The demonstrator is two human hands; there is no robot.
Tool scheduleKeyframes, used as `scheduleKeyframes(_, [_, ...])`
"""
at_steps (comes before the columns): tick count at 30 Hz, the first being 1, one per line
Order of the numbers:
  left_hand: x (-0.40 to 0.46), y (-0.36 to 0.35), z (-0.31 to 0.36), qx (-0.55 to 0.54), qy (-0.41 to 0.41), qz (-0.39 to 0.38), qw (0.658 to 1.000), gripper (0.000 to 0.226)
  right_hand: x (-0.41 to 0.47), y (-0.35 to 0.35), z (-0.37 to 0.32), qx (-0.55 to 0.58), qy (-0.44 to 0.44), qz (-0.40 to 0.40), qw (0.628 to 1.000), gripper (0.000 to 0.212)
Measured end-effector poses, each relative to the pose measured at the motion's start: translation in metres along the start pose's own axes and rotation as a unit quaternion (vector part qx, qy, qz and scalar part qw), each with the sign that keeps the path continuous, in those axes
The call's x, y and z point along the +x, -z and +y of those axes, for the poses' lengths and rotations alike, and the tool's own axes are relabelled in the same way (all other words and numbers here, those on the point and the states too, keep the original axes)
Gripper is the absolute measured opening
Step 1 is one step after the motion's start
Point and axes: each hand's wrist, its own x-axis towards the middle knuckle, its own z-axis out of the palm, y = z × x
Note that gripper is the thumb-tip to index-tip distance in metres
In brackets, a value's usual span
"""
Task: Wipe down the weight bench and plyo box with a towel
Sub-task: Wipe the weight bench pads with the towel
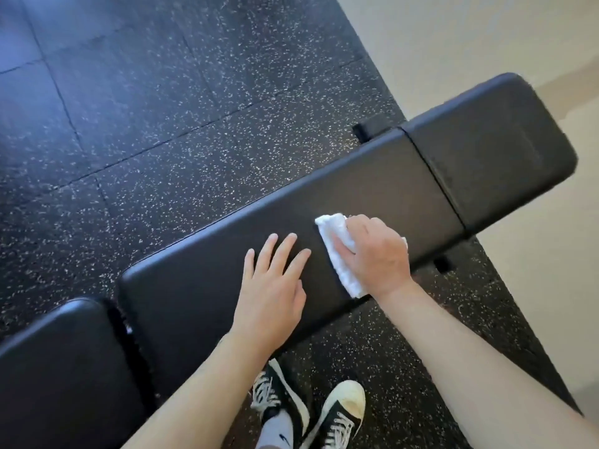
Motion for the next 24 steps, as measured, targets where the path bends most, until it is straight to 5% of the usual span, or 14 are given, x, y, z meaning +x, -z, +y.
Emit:
scheduleKeyframes(6, [0.071,-0.021,0.078,0.031,-0.108,-0.014,0.994,0.057,-0.043,0.035,0.091,0.031,-0.145,0.033,0.988,0.031])
scheduleKeyframes(11, [0.141,-0.035,0.124,0.075,-0.215,-0.032,0.973,0.059,-0.07,0.037,0.093,0.116,-0.364,0.023,0.924,0.036])
scheduleKeyframes(14, [0.162,-0.044,0.133,0.101,-0.25,-0.018,0.963,0.06,-0.075,0.036,0.072,0.201,-0.5,0.039,0.842,0.036])
scheduleKeyframes(22, [0.161,-0.056,0.129,0.078,-0.269,0.024,0.96,0.063,-0.072,0.017,0.011,0.353,-0.746,0.183,0.534,0.045])
scheduleKeyframes(24, [0.161,-0.056,0.128,0.084,-0.274,0.025,0.958,0.063,-0.069,0.013,0.004,0.364,-0.762,0.206,0.495,0.043])
